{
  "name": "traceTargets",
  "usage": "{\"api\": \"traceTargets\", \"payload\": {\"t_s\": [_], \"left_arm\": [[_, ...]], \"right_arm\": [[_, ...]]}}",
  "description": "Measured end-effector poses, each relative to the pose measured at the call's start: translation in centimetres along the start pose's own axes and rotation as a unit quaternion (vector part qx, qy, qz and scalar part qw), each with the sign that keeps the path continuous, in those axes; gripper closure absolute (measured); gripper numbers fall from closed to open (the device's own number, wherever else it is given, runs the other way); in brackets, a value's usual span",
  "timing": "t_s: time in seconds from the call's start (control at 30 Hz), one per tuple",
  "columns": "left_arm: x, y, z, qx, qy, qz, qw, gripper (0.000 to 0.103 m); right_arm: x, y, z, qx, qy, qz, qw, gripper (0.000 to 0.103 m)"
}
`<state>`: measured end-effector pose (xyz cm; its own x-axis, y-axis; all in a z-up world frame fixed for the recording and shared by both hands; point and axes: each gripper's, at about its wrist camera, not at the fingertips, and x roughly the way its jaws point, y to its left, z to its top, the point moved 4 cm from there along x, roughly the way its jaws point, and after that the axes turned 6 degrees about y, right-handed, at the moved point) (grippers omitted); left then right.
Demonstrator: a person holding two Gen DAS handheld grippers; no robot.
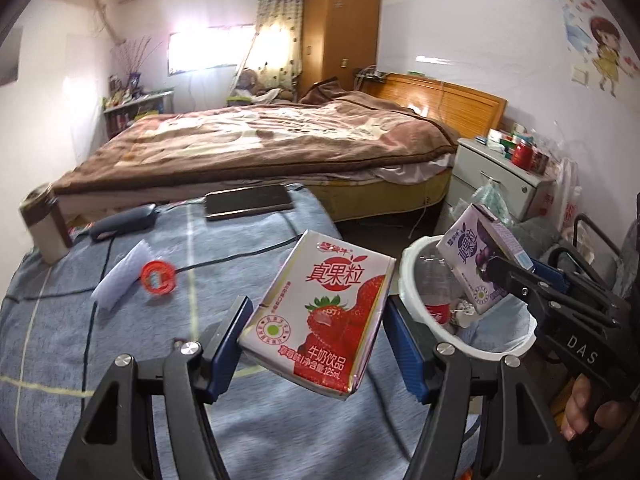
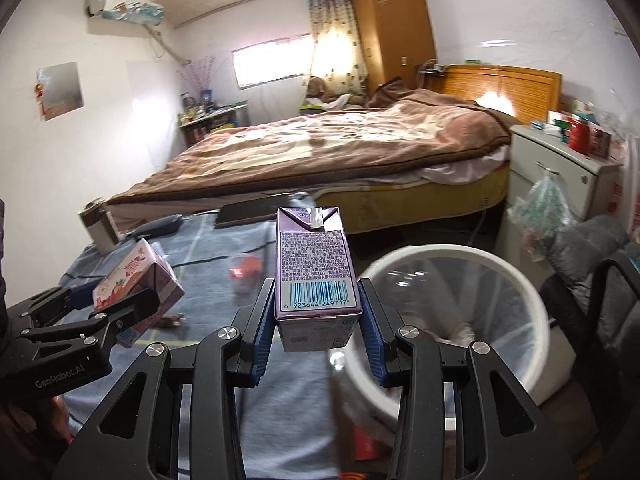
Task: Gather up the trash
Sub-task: 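Carry both cartons with both tools over the white bin, then open the left tool over the bin while the right tool releases the purple carton, then move both open tools back toward the chocolate wrapper on the blanket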
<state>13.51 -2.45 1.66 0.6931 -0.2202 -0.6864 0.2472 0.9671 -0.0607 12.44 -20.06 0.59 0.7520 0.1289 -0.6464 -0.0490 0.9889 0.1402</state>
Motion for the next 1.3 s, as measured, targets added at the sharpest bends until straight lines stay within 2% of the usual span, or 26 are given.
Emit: {"api": "traceTargets", "payload": {"t_s": [0.43, 0.67, 0.93, 1.27, 1.3], "left_arm": [[3.6, -9.3, 1.5, 0.043, 0.015, -0.054, 0.9975, 0.034], [6.2, -13.2, 1.3, 0.057, 0.042, -0.075, 0.9947, 0.034], [8.8, -15.0, 1.1, 0.053, 0.074, -0.082, 0.9924, 0.034], [10.1, -14.8, 0.7, 0.046, 0.089, -0.086, 0.9912, 0.033], [10.1, -14.7, 0.7, 0.045, 0.088, -0.084, 0.9915, 0.03]], "right_arm": [[-1.0, -7.1, -0.8, 0.05, 0.004, -0.063, 0.997, 0.061], [-0.8, -10.1, -1.4, 0.071, 0.021, -0.088, 0.993, 0.061], [0.9, -12.2, -2.1, 0.065, 0.061, -0.095, 0.992, 0.061], [2.2, -13.0, -2.7, 0.055, 0.091, -0.096, 0.99, 0.061], [2.3, -12.9, -2.8, 0.05, 0.093, -0.099, 0.99, 0.057]]}}
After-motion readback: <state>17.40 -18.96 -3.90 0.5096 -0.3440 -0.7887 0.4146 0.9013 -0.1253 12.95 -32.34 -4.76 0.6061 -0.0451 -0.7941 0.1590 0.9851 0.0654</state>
